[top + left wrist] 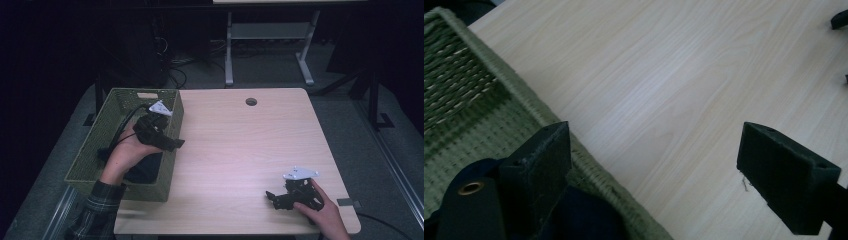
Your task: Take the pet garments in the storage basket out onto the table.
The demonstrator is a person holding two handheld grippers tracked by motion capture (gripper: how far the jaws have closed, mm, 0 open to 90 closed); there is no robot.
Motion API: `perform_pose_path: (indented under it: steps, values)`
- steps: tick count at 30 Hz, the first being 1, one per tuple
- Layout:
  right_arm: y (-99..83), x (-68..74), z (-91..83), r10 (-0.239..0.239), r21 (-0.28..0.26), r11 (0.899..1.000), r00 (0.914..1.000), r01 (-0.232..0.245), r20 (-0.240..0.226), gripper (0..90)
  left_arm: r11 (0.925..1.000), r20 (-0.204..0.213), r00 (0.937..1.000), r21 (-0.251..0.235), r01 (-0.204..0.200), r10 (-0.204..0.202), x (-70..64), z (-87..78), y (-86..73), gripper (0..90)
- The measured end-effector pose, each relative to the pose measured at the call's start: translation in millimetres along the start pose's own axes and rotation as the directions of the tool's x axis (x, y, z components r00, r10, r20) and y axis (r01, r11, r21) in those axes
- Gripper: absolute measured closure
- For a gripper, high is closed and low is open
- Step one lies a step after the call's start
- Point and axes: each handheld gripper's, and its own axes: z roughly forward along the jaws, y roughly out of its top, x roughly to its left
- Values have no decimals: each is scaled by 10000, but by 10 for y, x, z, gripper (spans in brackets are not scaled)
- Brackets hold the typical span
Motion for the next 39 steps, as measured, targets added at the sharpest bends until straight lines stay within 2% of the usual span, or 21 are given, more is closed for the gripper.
perform_pose_path:
  steps: [10, 19, 27, 39]
  values:
    - [0, 0, 0, -2, -1, 10000, 10000, 2, -1, 0, 9993, -494, 9981, 20, 369, -368, 221, -178, -125, 141]
    - [0, 0, 0, -5, 0, 10000, 10000, 5, 0, 0, 9966, -851, 9930, -9, 826, -824, 404, -271, -278, 142]
    - [0, -1, -2, -4, 19, 10000, 10000, 4, -8, 0, 9931, -1051, 9880, 181, 1157, -1132, 559, -271, -444, 142]
    - [0, -1, -2, -3, 20, 10000, 10000, 3, -3, 0, 9862, -1159, 9816, 490, 1580, -1516, 735, -140, -663, 142]
